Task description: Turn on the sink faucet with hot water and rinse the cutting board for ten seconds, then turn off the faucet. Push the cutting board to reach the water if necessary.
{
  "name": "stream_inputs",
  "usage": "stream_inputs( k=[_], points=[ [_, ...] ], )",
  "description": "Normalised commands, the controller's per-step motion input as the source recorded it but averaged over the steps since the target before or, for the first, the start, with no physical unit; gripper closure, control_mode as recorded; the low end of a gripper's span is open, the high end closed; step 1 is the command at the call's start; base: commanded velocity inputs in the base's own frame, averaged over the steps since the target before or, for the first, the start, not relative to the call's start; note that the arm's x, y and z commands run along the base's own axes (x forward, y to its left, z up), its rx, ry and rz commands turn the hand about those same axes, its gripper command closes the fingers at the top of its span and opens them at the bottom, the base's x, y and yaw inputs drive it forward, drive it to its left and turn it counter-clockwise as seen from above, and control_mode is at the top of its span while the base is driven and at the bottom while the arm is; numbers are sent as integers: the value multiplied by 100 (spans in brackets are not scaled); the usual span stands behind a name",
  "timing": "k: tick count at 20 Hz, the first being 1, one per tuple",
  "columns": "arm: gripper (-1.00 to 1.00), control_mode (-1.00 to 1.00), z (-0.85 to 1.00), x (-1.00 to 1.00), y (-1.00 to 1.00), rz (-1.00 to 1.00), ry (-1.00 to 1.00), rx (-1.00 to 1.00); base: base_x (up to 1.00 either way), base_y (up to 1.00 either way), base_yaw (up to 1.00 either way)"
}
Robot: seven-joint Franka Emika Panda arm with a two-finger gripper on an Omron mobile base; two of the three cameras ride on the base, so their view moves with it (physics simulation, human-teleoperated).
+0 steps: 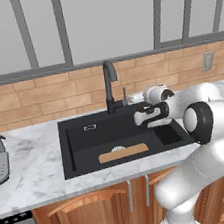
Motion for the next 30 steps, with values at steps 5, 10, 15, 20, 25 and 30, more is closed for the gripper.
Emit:
stream_inputs(
  k=[5, 10, 15, 20, 25, 30],
  points=[
    [-100, -100, 0, 33, 0, 0, 0, 1, 0, 0, 0],
    [-100, -100, -4, 30, 0, 0, 0, 0, 0, 0, 0],
    [-100, -100, -9, 23, 0, 0, -1, 0, 0, 0, 0],
    [-100, -100, -9, 13, 0, 0, -1, 0, 0, 0, 0],
    [-100, -100, -8, 9, 0, 0, -1, 0, 0, 0, 0],
    [-100, -100, -12, 17, 1, 0, 0, 0, 0, 0, 0]
  ],
)
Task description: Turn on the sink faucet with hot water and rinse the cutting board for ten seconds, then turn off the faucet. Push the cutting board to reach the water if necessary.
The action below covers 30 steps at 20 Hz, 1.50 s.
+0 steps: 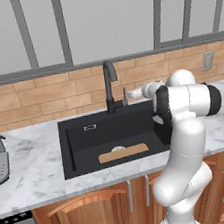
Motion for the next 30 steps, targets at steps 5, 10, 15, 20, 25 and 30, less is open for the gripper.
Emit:
stream_inputs(
  k=[5, 10, 15, 20, 25, 30],
  points=[
    [-100, -100, -13, 13, 0, 0, 0, 0, 0, 0, 0],
    [-100, -100, -14, 9, 3, 0, 0, 0, 0, 0, 0],
    [-100, -100, -12, 13, 3, 0, 0, 0, 0, 0, 0],
    [-100, -100, -15, 15, 4, 0, 0, 0, 0, 0, 0],
    [-100, -100, -18, 8, 7, 0, -1, 0, 0, 0, 0],
    [-100, -100, -18, 5, 7, 0, 0, 0, 0, 0, 0]
  ],
)
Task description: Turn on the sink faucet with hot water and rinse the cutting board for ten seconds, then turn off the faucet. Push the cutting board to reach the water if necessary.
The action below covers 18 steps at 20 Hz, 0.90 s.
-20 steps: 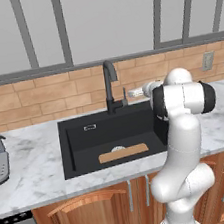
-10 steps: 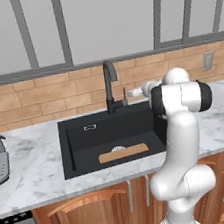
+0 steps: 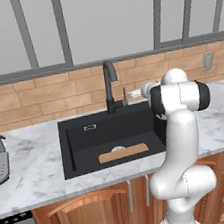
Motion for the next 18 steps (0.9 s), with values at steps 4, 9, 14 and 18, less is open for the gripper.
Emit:
stream_inputs(
  k=[4, 9, 14, 18],
  points=[
    [-100, -100, -15, 5, 8, 0, 0, 0, 0, 0, 0],
    [-100, -100, -10, 4, 12, 0, 0, 0, 0, 0, 0],
    [-100, -100, -11, 11, 15, 0, 0, 0, 0, 0, 0],
    [-100, -100, -8, 14, 14, 0, 0, 0, 0, 0, 0]
  ],
)
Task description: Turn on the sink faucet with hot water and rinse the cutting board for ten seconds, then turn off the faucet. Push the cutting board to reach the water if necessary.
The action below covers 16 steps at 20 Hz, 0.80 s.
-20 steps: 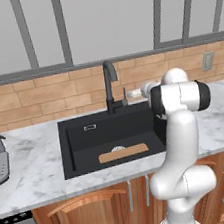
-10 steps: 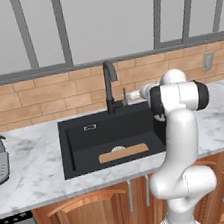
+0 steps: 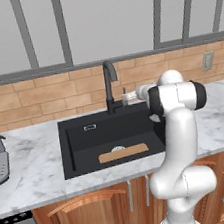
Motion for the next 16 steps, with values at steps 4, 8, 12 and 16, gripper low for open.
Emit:
stream_inputs(
  k=[4, 8, 12, 16],
  points=[
    [-100, -100, -10, 12, 10, 0, 0, 0, 0, 0, 0],
    [-100, -100, -7, 17, 9, 0, 0, 0, 0, 0, 0],
    [-100, -100, -3, 20, 6, 0, 0, 0, 0, 0, 0],
    [-100, -100, -1, 11, 3, 0, 0, 0, 0, 0, 0]
  ],
)
